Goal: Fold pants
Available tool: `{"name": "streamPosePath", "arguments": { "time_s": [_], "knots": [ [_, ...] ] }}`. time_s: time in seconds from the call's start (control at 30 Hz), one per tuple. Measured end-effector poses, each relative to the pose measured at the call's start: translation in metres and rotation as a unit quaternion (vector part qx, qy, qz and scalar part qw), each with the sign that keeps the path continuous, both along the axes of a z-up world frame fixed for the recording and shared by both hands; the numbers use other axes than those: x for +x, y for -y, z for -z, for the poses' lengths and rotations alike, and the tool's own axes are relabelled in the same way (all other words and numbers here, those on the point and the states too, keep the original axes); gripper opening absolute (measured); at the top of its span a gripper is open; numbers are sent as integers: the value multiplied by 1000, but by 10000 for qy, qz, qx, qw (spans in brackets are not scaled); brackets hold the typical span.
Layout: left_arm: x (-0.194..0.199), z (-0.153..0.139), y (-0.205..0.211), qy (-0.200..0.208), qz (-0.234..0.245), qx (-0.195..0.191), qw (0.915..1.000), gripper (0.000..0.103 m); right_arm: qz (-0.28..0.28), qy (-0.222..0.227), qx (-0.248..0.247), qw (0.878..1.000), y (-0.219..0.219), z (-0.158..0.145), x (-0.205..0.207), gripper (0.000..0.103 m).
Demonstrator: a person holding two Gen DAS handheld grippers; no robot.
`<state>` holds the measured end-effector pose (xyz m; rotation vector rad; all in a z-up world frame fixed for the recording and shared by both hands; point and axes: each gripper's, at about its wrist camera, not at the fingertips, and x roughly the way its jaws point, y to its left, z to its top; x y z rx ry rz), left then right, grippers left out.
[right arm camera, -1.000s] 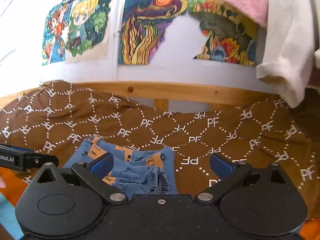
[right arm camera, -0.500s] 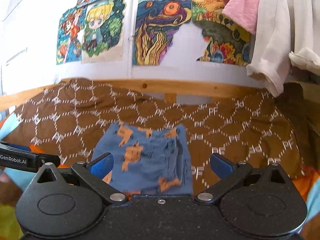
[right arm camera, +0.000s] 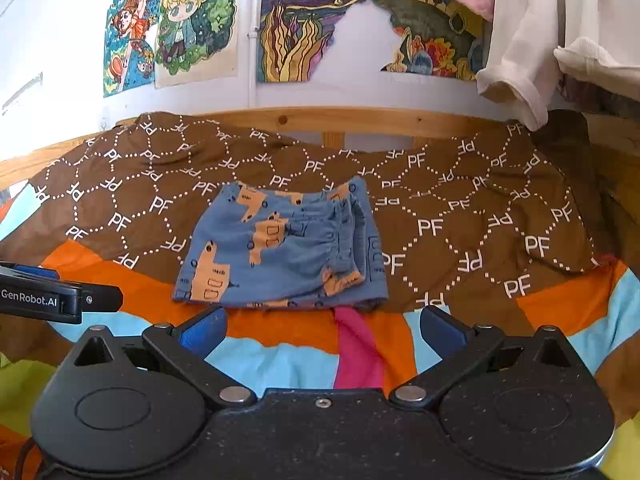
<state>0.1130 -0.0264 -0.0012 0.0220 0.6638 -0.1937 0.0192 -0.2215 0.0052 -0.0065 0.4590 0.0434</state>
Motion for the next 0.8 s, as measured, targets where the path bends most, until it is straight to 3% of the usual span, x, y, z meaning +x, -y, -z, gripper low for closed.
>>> {"name": "streamPosePath", "arguments": {
  "time_s": [0.8],
  "knots": [
    [5,10,-3,-316,-24,-10,9995,103,9,-198,80,9998,0,5,5,102]
  ]
}}
